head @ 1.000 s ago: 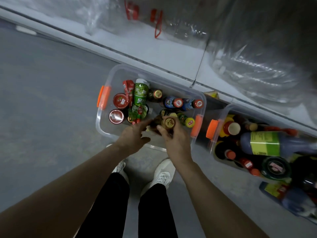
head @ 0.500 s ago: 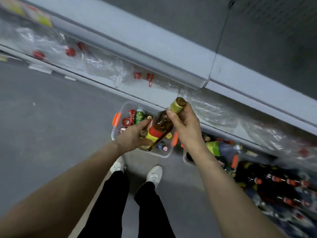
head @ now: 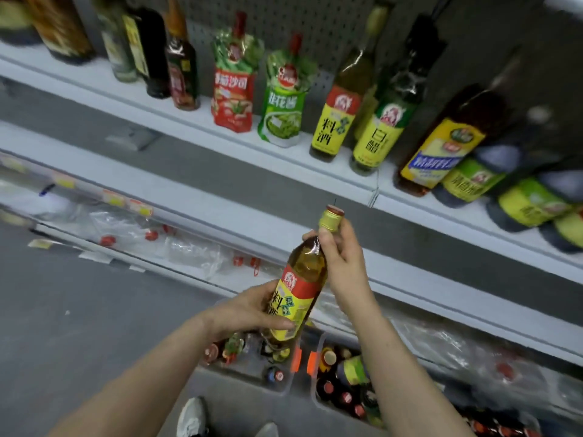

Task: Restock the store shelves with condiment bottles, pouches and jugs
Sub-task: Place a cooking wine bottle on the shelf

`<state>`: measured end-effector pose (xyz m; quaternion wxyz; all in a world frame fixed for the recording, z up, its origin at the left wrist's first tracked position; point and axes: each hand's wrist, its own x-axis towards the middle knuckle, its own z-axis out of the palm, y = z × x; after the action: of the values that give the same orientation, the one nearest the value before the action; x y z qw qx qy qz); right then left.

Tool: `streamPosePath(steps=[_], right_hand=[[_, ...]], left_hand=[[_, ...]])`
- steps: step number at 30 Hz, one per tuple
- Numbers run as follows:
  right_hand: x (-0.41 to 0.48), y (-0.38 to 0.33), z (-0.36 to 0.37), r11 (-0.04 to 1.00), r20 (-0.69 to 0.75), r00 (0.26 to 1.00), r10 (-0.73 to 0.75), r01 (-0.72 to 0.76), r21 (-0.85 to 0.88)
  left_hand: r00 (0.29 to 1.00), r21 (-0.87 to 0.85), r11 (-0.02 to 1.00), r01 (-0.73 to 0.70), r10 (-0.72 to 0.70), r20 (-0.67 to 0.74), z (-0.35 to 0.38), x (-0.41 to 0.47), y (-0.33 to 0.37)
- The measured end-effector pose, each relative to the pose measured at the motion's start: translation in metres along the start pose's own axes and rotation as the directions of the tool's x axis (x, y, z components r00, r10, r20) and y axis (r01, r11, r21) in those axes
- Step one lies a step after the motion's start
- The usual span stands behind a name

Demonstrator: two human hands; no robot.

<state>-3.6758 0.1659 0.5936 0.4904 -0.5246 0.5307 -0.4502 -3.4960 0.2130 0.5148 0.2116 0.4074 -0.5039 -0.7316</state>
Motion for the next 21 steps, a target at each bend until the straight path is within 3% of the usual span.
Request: streamPosePath(steps=[3, 10, 18, 21], right_hand=[[0.003, -0.042, -0.01, 0.998, -0.02, 0.998, -0.057, 0.057, 0.034], [0.011, -0.125, -0.03, 0.977, -0.019, 0.99, -0.143, 0.144, 0.157], [-0.003, -0.132, -0.045, 0.97, 0.135, 0.987, -0.09, 0.118, -0.215], [-0.003, -0.122, -0.042, 0.949, 0.115, 0.992, -0.057, 0.089, -0.302]], left_hand=[[1.0, 0.012, 1.0, -0.021, 0.021, 0.006, 0.004, -0.009, 0.042], [0.97, 0.03, 0.985, -0.169, 0.172, -0.171, 0.023, -0.012, 0.113], [0.829, 0.052, 0.933, -0.357, 0.342, -0.442, 0.038, 0.001, 0.157], [0.797, 0.109, 0.925, -0.364, 0.37, -0.478, 0.037, 0.007, 0.167]])
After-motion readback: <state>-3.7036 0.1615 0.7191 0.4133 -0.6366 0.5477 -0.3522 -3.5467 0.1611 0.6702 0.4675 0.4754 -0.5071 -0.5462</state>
